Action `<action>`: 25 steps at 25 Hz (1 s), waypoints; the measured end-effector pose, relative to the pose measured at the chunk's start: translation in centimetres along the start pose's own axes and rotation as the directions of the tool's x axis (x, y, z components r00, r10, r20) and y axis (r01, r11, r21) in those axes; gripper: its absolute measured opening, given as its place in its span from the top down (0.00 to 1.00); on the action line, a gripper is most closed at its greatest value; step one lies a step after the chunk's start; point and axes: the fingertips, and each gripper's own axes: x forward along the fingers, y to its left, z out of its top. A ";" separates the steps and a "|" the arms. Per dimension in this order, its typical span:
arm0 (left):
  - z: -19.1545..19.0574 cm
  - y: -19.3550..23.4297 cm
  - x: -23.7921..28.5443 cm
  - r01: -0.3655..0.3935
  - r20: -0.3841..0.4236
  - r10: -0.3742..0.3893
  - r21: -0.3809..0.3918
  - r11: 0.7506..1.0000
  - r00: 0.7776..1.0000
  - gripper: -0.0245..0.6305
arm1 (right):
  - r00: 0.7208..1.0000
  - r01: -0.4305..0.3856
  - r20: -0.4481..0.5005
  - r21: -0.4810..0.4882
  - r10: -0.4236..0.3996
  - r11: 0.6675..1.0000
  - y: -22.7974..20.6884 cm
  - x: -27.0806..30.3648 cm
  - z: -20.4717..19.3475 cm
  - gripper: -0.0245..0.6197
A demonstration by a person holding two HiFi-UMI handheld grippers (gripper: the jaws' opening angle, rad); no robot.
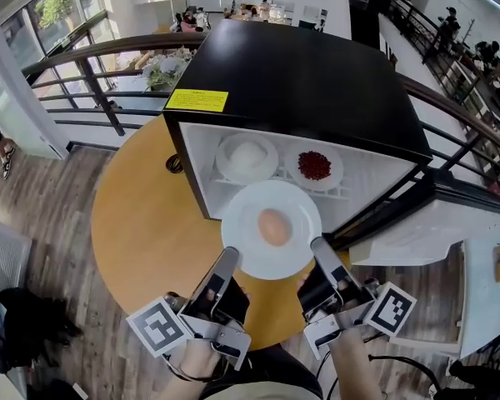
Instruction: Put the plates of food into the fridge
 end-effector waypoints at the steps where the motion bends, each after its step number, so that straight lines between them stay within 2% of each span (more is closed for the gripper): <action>1: -0.2 0.9 0.1 -0.010 0.011 0.010 -0.015 1.000 1.000 0.94 | 1.000 0.013 0.010 0.007 -0.013 1.000 -0.8 0.0 0.0 0.93; 5: -0.9 4.3 0.3 -0.052 0.024 0.054 -0.057 0.997 0.998 0.94 | 0.997 0.062 0.048 0.031 -0.063 0.998 -4.0 -0.2 -0.3 0.93; 13: -1.6 8.6 1.7 -0.118 0.035 0.121 -0.074 0.990 0.992 0.94 | 0.982 0.115 0.140 0.067 -0.123 0.991 -9.1 -0.4 0.1 0.93; 25: -0.7 17.6 4.2 -0.227 0.044 0.232 -0.099 0.969 0.972 0.94 | 0.962 0.173 0.197 0.089 -0.187 0.981 -17.4 2.0 0.1 0.93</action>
